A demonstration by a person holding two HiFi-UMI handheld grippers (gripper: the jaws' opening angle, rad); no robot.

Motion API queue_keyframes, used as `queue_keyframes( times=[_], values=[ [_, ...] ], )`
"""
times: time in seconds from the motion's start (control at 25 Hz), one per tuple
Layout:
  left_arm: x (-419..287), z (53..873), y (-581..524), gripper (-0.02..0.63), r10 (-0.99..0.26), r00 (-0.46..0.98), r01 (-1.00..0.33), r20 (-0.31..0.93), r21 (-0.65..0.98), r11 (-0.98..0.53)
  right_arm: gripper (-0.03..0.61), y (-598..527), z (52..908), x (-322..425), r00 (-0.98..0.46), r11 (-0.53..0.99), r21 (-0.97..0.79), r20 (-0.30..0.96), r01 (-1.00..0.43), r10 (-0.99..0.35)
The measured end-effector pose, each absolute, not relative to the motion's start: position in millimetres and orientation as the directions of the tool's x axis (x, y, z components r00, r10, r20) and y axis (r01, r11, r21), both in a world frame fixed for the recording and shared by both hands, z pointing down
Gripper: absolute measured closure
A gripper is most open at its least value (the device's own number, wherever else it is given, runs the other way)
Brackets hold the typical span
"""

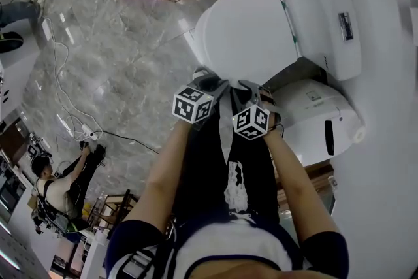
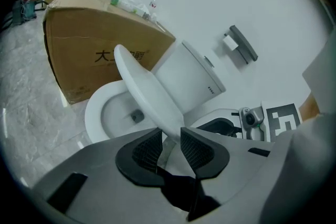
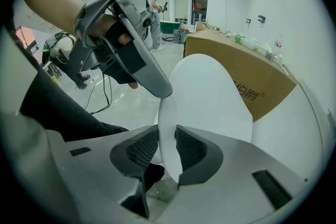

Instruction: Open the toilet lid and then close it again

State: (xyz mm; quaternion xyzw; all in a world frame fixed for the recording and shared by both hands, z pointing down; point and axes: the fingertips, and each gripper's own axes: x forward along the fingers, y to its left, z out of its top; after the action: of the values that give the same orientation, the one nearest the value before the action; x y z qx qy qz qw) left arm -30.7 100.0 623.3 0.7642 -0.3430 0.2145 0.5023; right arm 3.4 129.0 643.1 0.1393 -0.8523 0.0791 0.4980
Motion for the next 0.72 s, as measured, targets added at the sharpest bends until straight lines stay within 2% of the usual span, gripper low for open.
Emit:
queue_keyframes(
  times=[0.72],
  values=[
    [-62.1, 687.8, 121.9, 0.497, -0.252, 0.658, -0.752, 0.71, 0.634, -0.178, 0.486, 149.7, 695.0, -23.5, -0.471, 0.967, -0.143, 0.882, -0.211, 0.028]
  ],
)
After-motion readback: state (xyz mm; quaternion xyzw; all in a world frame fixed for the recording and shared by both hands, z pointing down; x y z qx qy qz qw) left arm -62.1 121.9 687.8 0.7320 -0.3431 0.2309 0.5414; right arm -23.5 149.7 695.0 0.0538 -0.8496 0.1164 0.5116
